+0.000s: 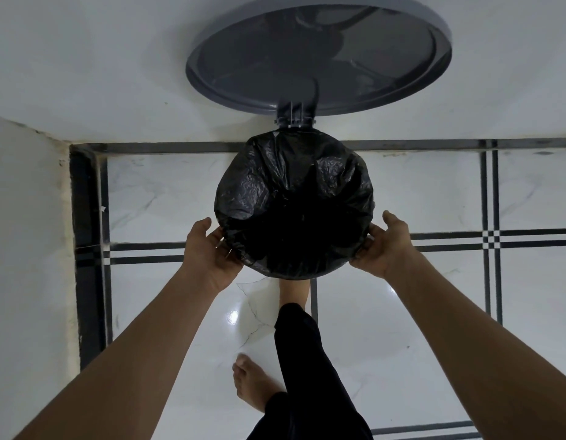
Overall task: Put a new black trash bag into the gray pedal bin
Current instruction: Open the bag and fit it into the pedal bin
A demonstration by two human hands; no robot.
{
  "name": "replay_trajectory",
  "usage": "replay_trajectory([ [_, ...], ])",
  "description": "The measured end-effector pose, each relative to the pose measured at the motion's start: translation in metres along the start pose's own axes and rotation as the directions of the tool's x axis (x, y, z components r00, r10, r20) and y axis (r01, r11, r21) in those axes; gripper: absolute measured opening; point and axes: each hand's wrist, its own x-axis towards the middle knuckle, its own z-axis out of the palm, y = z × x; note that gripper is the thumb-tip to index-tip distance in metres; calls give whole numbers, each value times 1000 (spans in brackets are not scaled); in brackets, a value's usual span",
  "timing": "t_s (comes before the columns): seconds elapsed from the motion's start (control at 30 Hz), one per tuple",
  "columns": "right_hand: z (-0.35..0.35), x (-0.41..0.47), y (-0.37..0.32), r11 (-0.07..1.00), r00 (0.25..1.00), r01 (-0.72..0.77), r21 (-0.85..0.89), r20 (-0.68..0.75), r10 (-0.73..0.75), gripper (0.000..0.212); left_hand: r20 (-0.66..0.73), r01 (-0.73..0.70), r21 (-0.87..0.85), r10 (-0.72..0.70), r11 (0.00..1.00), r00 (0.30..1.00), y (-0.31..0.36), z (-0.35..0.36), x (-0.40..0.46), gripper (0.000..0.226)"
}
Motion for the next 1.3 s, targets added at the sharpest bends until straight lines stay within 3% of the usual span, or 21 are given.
replay_trajectory([
  [0.27,-1,2,-3,997,1000,-24,-67,14,25,58,-35,-6,60,8,998,999,2,-2,0,40],
  [0.37,1,-5,-6,948,997,6,-317,-70,-29,54,-45,-11,53,13,999,999,8,-4,1,52],
  [0.43,2,-12,-7,767,928,183,-616,-150,-342,51,-55,-13,104,19,995,998,10,-5,2,56],
  [0.5,5,-19,-10,462,684,423,-779,-60,-727,41,-104,-79,288,114,954,988,12,1,-2,47],
  [0.53,8,-24,-14,325,567,525,-786,39,-823,35,-140,-152,400,224,904,964,14,8,-3,44],
  [0.6,20,-27,-26,133,463,637,-759,239,-854,27,-88,-349,548,467,760,880,24,26,-5,45],
  [0.67,37,-21,-40,37,486,641,-767,367,-793,33,29,-433,638,542,637,840,36,48,-8,44],
  [0.77,59,-5,-60,99,630,564,-820,350,-693,48,60,-354,726,458,590,887,49,73,-4,45],
  [0.87,73,2,-78,436,837,474,-765,236,-494,48,65,-306,743,391,595,918,60,86,4,50],
  [0.93,77,0,-85,588,920,374,-717,206,-333,45,67,-288,735,356,614,932,67,85,9,50],
  [1.07,83,-4,-92,620,966,258,-741,183,-183,52,57,-231,681,264,695,963,68,82,10,45],
  [1.3,85,-1,-91,664,969,242,-707,142,-201,45,64,-195,596,196,779,978,74,75,13,46],
])
